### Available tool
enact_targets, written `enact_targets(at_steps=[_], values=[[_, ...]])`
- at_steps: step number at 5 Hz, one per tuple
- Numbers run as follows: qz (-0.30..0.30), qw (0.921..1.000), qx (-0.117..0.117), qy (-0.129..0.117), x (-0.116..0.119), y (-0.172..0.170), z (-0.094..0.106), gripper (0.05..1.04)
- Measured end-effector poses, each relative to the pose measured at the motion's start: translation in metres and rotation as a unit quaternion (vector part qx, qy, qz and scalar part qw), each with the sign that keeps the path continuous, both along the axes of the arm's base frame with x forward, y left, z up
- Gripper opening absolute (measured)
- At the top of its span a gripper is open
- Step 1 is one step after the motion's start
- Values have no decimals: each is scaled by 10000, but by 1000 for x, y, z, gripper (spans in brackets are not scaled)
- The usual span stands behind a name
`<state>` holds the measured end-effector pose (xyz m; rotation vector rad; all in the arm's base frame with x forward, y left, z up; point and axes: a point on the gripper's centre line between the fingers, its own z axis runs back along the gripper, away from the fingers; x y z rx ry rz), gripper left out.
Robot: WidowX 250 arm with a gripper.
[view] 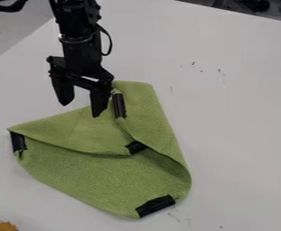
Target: Unfolded the cloth from left to right
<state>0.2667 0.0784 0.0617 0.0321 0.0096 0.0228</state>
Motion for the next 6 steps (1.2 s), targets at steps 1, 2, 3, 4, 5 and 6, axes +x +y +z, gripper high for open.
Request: enact_targets(at_steps=[1, 2, 3, 4, 5, 6], values=[[1, 9999, -60, 119, -2, -1, -8, 1000], [-116, 9998, -155, 80, 10, -9, -19, 1000], [-177, 9997, -183, -37, 24, -14, -21, 1000], [-234, 9995, -180, -129, 34, -18, -23, 1000], [-289, 9992, -163, -203, 43, -19, -22, 1000], [-320, 9990, -169, -251, 48, -19, -30, 1001]])
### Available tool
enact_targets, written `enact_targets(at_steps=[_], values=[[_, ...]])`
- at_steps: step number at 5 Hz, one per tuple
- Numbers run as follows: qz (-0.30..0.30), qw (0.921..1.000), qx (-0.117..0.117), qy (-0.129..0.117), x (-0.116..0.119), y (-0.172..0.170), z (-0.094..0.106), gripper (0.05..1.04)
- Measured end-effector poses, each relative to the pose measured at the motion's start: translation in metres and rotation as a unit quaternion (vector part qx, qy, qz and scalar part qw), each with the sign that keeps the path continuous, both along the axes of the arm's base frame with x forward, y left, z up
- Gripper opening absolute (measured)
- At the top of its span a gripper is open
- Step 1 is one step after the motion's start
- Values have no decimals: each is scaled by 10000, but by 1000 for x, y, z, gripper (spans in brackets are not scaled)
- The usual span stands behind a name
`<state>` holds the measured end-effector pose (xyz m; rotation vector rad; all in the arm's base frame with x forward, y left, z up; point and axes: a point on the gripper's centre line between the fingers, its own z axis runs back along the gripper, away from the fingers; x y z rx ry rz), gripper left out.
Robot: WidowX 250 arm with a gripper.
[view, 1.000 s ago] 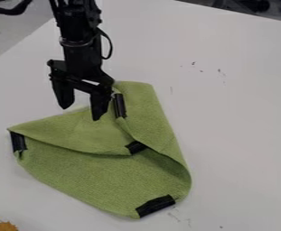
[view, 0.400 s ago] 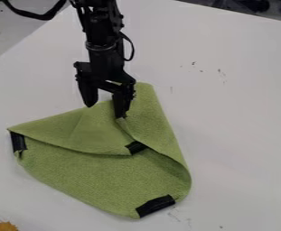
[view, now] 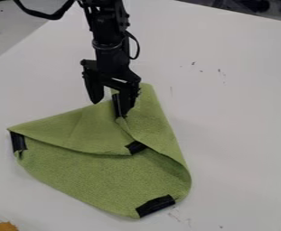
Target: Unfolded the cloth from left to right
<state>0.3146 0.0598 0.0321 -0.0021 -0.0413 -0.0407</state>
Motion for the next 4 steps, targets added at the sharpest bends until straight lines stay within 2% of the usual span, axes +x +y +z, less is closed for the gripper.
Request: enact_targets(at_steps=[1, 2, 3, 4], values=[[51, 9997, -35, -222, 6, 7, -2, 1000], [114, 9996, -130, -224, 8, 10, -14, 1001], [91, 9994, -151, -286, 10, 9, -15, 955], [93, 9995, -156, -256, 9, 9, -18, 676]])
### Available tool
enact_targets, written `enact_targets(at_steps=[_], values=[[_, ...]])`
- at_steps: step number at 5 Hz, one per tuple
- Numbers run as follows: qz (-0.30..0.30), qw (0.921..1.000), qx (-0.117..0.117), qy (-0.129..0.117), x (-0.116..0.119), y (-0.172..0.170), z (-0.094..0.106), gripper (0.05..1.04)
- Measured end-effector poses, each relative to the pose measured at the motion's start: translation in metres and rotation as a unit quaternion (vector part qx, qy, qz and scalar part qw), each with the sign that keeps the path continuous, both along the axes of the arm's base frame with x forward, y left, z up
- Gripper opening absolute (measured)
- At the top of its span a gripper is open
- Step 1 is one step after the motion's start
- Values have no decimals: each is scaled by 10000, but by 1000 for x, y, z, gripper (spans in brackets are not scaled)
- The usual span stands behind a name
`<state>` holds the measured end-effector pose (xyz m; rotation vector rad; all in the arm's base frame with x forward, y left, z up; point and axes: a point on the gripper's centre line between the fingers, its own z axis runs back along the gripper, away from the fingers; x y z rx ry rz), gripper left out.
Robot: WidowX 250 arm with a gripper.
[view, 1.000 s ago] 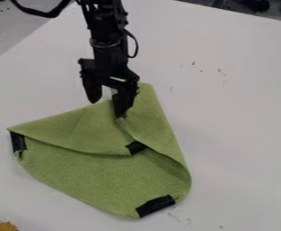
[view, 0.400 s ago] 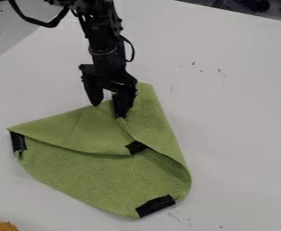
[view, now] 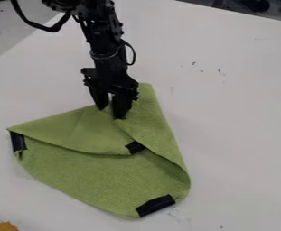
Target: Unfolded the cloth from left to right
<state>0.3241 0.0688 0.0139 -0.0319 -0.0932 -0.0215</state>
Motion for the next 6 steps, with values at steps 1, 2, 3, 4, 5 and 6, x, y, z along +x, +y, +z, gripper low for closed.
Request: enact_targets(at_steps=[1, 2, 3, 4, 5, 6], values=[[9, 10000, 20, -1, 2, 1, 2, 378], [49, 10000, 57, 45, 1, 0, 2, 171], [-109, 9995, 208, 188, 1, -7, 5, 71], [-290, 9987, 398, 160, 4, -18, 21, 58], [-530, 9974, 474, 95, 14, -33, 30, 58], [-768, 9960, 453, -94, 28, -49, 43, 58]])
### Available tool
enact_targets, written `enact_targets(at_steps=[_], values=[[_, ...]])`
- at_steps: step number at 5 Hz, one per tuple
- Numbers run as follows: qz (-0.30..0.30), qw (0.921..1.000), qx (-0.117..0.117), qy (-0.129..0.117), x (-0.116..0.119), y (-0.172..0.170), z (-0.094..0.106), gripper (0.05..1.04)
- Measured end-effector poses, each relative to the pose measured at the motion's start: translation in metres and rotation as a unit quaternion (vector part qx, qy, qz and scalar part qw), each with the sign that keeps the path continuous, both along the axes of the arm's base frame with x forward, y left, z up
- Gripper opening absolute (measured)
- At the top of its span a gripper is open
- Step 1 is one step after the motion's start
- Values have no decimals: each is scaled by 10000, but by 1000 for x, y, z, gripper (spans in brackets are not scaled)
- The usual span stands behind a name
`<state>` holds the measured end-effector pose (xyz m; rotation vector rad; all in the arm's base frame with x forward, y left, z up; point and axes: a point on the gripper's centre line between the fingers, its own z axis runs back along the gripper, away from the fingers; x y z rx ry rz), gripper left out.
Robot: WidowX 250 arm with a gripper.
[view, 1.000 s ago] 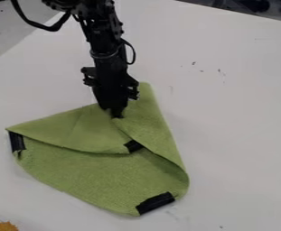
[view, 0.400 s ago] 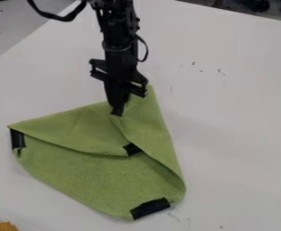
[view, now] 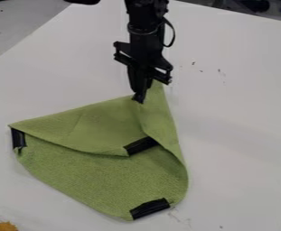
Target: Unfolded the cloth from left to right
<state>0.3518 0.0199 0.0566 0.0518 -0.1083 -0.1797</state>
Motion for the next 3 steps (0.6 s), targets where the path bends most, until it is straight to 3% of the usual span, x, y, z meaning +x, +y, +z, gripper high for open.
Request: enact_targets(at_steps=[2, 3], values=[[-346, 9992, -117, 129, 12, -38, -8, 58], [-624, 9972, -247, 323, 18, -58, -25, 58]])
